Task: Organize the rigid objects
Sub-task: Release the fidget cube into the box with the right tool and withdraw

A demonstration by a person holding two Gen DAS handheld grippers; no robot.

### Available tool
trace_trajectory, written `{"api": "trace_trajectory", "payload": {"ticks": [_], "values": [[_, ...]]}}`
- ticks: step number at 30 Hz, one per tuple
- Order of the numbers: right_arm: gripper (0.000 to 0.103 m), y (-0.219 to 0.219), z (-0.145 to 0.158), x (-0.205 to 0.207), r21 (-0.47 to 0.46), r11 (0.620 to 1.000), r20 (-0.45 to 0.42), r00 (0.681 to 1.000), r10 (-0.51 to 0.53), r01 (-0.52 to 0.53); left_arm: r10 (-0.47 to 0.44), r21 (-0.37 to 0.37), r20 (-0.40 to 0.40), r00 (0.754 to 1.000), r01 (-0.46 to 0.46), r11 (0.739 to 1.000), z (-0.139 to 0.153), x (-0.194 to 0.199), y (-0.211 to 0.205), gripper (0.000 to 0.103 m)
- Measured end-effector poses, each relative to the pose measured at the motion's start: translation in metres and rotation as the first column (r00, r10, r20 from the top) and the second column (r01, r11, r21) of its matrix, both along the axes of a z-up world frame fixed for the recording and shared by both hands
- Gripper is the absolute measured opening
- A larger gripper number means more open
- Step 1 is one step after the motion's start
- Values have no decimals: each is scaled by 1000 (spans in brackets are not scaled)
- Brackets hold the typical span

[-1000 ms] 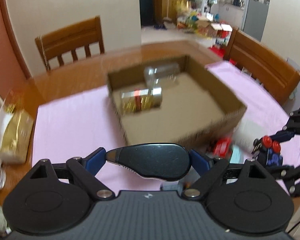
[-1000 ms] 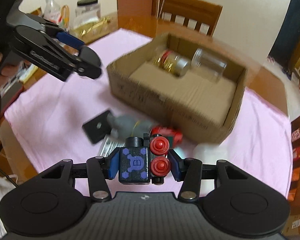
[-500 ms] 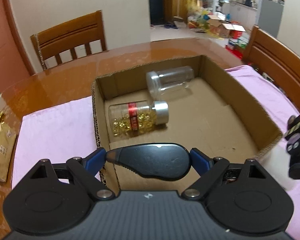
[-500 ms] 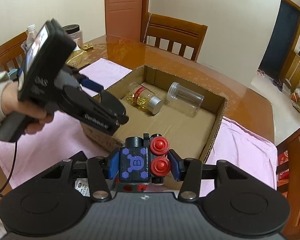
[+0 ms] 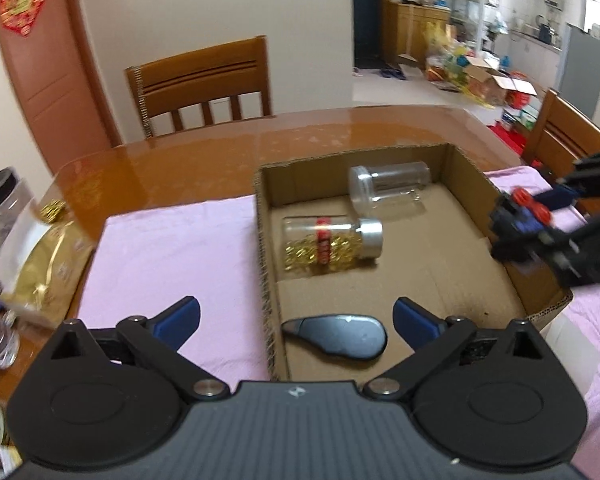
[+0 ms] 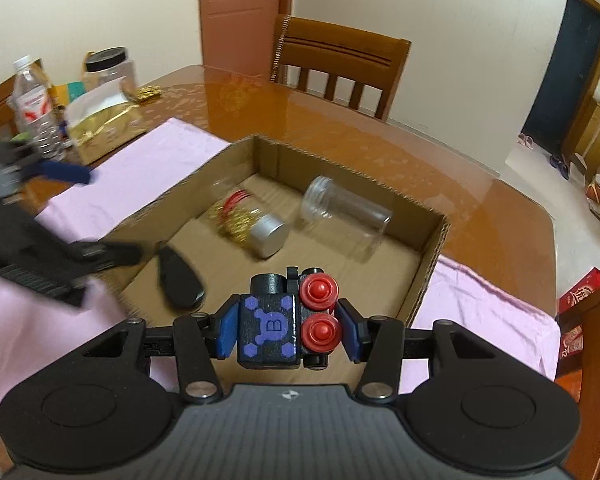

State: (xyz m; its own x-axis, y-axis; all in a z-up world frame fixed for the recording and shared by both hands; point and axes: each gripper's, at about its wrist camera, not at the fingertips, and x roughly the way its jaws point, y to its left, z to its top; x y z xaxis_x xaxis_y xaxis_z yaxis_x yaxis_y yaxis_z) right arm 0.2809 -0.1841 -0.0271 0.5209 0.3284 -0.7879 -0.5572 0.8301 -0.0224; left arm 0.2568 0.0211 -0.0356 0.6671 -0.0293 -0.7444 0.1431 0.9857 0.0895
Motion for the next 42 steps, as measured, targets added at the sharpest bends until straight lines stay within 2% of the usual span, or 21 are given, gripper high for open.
{"api": "trace_trajectory", "payload": {"ticks": [7, 9, 11, 14, 16, 18, 24, 30, 37, 40, 42], "values": [[56, 1, -11, 47, 16, 999, 5, 999, -39, 39, 73, -13, 2, 997, -73, 997, 4, -27, 9, 102], [83, 1, -8, 58, 44, 998, 22, 998, -51, 50, 91, 9, 6, 996, -91, 996, 3, -33, 9, 102], [85, 1, -5, 63, 66, 997, 38, 998, -54, 51, 99, 23, -5, 995, -98, 995, 2, -36, 9, 102], [85, 3, -3, 61, 45, 998, 63, 997, -41, 38, 110, 25, -7, 994, -110, 994, 1, -42, 11, 102], [92, 1, -3, 57, 54, 998, 54, 998, -40, 37, 119, 40, -9, 993, -119, 992, 0, -46, 11, 102], [103, -2, -2, 49, 59, 997, 53, 997, -51, 48, 116, 50, -14, 993, -116, 992, -1, -50, 11, 102], [103, -9, 6, 10, 44, 996, 75, 994, -77, 74, 80, 76, -10, 997, -79, 994, -2, -62, 10, 102], [103, -19, 1, -35, 9, 977, 95, 973, -212, 212, 13, 51, -28, 1000, -11, 999, -14, -68, 13, 102], [103, -32, -28, -88, -3, 910, 7, 910, -415, 415, -80, 33, -102, 992, 83, 996, -49, -84, 13, 102], [103, -29, -44, -106, -15, 894, -43, 893, -448, 447, -110, 36, -143, 984, 117, 993, -66, -92, 11, 102], [103, -22, -54, -118, -26, 903, -78, 900, -429, 428, -125, 25, -169, 978, 131, 991, -76, -95, 10, 102]]}}
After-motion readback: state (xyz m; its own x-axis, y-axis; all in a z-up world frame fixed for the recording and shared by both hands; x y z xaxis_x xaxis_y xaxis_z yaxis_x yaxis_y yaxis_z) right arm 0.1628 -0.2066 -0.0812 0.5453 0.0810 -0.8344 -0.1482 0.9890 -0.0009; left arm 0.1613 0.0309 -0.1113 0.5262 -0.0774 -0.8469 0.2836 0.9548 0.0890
